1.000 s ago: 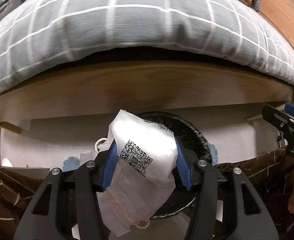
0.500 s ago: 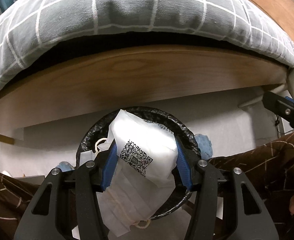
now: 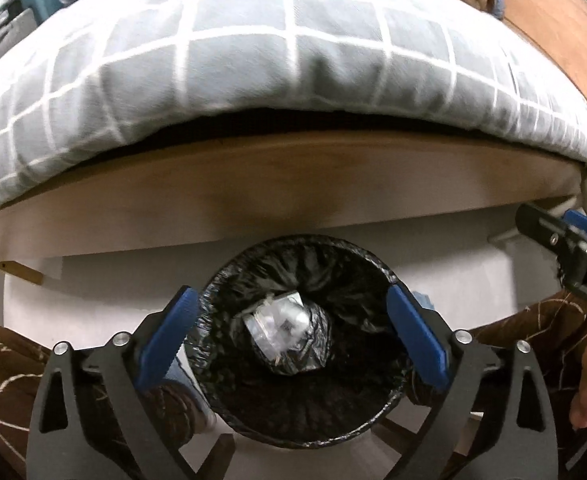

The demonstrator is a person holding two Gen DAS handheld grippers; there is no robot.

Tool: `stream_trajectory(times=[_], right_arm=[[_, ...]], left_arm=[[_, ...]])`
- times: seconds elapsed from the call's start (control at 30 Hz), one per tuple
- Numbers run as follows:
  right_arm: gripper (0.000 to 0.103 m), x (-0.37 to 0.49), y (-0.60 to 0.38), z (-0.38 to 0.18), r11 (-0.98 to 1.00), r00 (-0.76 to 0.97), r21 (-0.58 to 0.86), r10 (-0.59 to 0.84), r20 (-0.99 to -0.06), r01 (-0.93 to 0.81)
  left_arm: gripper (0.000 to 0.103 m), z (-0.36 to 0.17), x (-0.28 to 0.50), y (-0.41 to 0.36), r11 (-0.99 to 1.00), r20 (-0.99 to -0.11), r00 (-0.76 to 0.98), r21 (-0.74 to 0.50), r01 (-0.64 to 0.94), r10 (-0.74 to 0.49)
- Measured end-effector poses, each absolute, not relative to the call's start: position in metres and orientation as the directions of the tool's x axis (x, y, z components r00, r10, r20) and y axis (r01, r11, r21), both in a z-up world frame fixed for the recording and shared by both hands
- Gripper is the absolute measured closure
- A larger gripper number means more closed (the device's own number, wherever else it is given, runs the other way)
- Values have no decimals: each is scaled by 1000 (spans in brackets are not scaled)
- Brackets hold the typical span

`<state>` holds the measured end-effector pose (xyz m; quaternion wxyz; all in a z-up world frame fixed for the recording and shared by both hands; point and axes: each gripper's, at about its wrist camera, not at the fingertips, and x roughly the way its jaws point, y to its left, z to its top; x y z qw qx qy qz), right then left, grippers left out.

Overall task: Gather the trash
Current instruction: 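Open the right gripper over the bin while the left gripper releases the paper bag, then move both grippers back over the bed toward the brown snack box and red bag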

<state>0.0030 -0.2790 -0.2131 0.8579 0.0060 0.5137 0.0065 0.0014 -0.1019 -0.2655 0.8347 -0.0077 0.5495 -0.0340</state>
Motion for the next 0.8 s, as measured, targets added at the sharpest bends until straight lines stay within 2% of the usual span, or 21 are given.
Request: stream_trajectory(times=[0.3,0.8], right_arm=[[7,-5,-260,-194,996,548,-46,1,-836,-74],[8,10,-272,-157,997,644,-55,-3,-765,-60]], left_arm=[[6,-231,8,-78,1000,-889,457,-27,-5,-22],[6,-181,27,-69,999,-845,532,-54,9,-50]])
